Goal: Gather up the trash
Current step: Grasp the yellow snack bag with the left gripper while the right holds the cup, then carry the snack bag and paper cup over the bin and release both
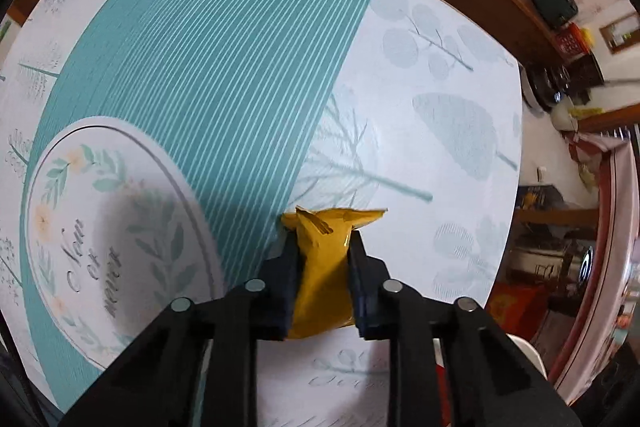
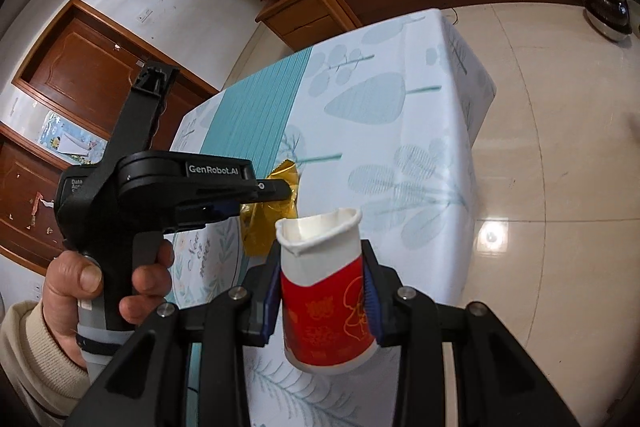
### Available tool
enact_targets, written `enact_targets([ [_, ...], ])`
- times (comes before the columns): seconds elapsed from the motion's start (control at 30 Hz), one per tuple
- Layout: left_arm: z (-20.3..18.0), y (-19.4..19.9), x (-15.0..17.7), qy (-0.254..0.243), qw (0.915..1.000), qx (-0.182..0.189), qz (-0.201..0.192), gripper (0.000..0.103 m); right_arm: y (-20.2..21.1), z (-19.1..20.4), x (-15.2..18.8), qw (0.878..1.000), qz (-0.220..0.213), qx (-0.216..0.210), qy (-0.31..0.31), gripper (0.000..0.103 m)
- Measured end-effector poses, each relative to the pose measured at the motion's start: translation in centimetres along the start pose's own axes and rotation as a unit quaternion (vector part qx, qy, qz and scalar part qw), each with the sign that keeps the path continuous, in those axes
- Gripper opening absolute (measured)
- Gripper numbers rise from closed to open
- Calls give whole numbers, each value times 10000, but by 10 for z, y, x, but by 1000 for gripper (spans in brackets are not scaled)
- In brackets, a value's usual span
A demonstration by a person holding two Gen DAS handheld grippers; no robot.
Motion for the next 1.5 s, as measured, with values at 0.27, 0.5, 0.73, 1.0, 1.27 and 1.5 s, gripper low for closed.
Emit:
enact_targets([
  [0.27,49,29,42,-293,9993,10,-237,18,4,30,36,9999,32,-75,-64,35],
  [0.5,127,73,92,-531,9961,100,-691,18,11,77,84,10000,-14,-80,-42,35],
  [0.73,232,117,158,-1048,9863,209,-1253,18,21,157,153,9989,-439,137,-51,35],
  [1.0,322,147,226,-1593,9735,654,-1502,18,26,246,234,9919,-1201,345,-245,35],
  [1.27,364,147,281,-1954,9666,768,-1469,18,20,297,310,9878,-1358,608,-466,35],
  [1.5,368,138,321,-2081,9666,771,-1280,18,15,309,357,9898,-1052,822,-499,35],
])
Point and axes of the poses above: each gripper's, at about its wrist camera, not at the fingertips, and y roughly against the way its jaws point, z to its left, x to its underside, the point moved 9 cm from there along -y, roughly the way its jaws point, and after that the axes turned 13 degrees about -x, right-handed, at the moved point
